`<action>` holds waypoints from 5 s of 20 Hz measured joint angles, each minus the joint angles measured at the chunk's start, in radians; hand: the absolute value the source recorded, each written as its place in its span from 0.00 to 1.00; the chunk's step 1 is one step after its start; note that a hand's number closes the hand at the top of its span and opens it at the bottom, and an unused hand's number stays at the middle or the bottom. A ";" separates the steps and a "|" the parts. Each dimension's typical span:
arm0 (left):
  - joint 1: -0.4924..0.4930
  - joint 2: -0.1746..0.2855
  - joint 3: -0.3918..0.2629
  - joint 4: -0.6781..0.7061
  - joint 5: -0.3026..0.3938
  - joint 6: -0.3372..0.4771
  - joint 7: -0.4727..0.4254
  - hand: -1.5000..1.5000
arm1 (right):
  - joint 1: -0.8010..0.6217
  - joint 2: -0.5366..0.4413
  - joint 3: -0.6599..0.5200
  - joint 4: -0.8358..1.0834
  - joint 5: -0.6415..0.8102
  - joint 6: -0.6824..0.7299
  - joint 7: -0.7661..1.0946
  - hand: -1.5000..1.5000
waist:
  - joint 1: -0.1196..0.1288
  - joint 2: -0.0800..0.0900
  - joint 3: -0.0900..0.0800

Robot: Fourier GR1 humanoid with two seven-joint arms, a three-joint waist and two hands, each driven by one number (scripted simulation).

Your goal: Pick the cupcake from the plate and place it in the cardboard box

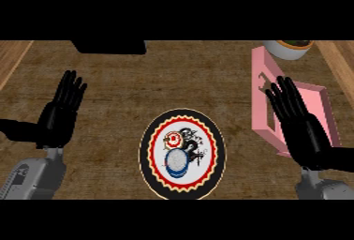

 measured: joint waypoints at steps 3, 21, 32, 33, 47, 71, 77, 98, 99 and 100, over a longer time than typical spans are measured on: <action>0.016 0.027 -0.021 0.005 -0.059 0.022 0.004 0.50 | 0.069 0.006 -0.007 -0.032 0.090 -0.044 -0.119 0.00 | -0.020 0.001 0.017; 0.100 0.160 -0.163 0.040 -0.328 0.085 0.091 0.50 | 0.656 0.210 0.009 -0.038 0.605 -0.595 -0.907 0.00 | -0.066 0.002 0.032; 0.088 0.142 -0.197 0.008 -0.378 0.095 0.120 0.50 | 1.035 0.219 0.484 -0.104 1.064 -0.989 -0.650 0.00 | -0.024 0.016 0.027; 0.087 0.139 -0.199 0.000 -0.379 0.096 0.126 0.50 | 1.053 0.219 0.511 -0.106 1.110 -1.011 -0.606 0.00 | -0.020 0.018 0.027; 0.084 0.129 -0.196 -0.007 -0.398 0.090 0.128 0.50 | 1.145 0.220 0.645 -0.216 1.645 -1.013 0.000 0.00 | -0.007 0.031 0.025; 0.083 0.072 -0.173 -0.001 -0.447 0.060 0.143 0.50 | 0.087 0.215 0.831 0.101 1.927 -0.517 1.123 0.00 | 0.001 0.011 0.030; 0.071 0.051 -0.154 0.017 -0.468 0.047 0.138 0.50 | -0.060 0.211 0.835 0.240 1.838 -0.532 1.154 0.00 | 0.002 0.010 0.031; 0.057 0.026 -0.084 0.032 -0.511 -0.009 0.135 0.50 | -0.305 0.198 0.830 0.462 1.569 -0.654 1.138 0.00 | 0.003 0.001 0.027; 0.069 0.033 -0.078 0.029 -0.508 -0.019 0.126 0.50 | -0.312 0.198 0.834 0.472 1.558 -0.659 1.137 0.00 | 0.004 0.001 0.027; 0.073 0.031 -0.081 0.013 -0.514 -0.019 0.139 0.50 | -0.329 0.197 0.833 0.489 1.540 -0.665 1.134 0.00 | 0.006 0.001 0.027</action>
